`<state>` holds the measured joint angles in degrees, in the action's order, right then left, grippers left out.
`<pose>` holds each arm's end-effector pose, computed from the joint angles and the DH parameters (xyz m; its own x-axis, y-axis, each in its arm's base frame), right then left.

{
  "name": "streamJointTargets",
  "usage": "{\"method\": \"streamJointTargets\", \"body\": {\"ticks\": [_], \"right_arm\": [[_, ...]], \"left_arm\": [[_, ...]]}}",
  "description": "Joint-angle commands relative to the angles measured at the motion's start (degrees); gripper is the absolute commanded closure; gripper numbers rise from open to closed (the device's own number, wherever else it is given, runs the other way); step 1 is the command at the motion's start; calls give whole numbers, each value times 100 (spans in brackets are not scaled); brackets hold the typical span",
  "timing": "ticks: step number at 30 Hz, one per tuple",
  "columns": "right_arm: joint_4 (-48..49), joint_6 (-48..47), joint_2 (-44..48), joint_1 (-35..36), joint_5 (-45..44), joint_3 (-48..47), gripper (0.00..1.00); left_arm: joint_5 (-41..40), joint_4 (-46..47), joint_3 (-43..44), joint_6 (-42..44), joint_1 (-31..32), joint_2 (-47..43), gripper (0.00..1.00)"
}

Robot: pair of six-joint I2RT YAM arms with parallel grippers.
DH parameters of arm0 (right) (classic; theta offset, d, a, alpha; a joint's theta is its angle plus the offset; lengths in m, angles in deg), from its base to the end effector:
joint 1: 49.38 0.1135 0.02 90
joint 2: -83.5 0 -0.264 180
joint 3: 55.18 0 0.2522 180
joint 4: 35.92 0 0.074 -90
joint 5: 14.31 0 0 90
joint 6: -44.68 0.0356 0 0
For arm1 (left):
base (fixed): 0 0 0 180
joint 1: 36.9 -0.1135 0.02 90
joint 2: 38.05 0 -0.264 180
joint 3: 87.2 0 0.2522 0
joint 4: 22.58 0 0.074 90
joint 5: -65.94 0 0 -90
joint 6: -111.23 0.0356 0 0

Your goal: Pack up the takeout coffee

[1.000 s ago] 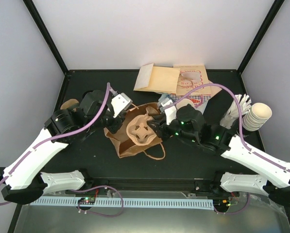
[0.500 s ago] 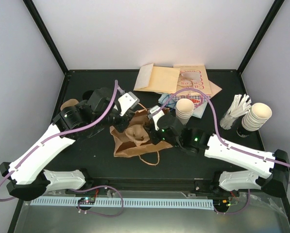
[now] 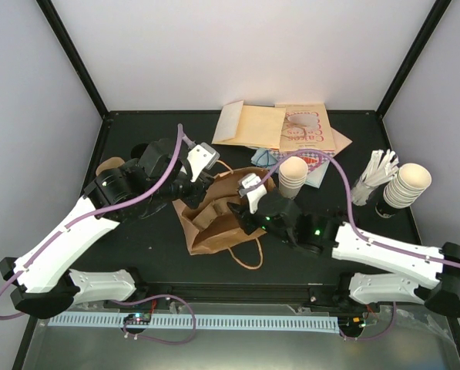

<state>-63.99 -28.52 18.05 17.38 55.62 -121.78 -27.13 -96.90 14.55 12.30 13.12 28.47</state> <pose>0.1131 0.2325 0.3101 -0.3856 -0.2099 -0.8985 -0.6590 0.7442 0.1090 0.1337 -0.1565 0.4320 -0.5149 0.3728 -0.7720 0.6666 0.7403 -0.0871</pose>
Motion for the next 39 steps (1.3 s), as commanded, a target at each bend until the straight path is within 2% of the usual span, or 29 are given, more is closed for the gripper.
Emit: {"method": "streamJointTargets", "body": {"ticks": [1, 5, 8, 12, 18, 23, 29, 33, 36, 39], "right_arm": [[-322, -412, 520, 28, 709, -27, 52], [-856, -317, 727, 30, 1322, 145, 56], [-781, -239, 937, 203, 1526, 623, 58], [-716, -217, 970, 609, 1267, 1072, 58], [-854, -284, 626, 1036, 858, 1207, 58], [-691, -136, 479, 1067, 469, 1350, 58], [13, 131, 498, 1050, 248, 1399, 58], [198, -375, 181, 1054, 96, 1226, 58], [456, -1268, -3, 1054, 187, 1228, 56], [196, -2106, -82, 1058, 316, 982, 52]], "left_arm": [[165, 238, 170, -74, 34, -39, 99], [39, 294, 18, -187, 36, -12, 98], [96, 365, -71, -219, 34, 18, 98], [385, 451, -97, -178, 34, 10, 98], [1312, 483, -228, -116, 34, 28, 98], [1687, 467, -503, -422, 43, -57, 99], [2016, 768, -980, -894, 77, -274, 98], [2073, 934, -1174, -1075, 102, -389, 98], [1995, 947, -1117, -1049, 113, -405, 98], [1805, 721, -869, -801, 129, -356, 98]]}}
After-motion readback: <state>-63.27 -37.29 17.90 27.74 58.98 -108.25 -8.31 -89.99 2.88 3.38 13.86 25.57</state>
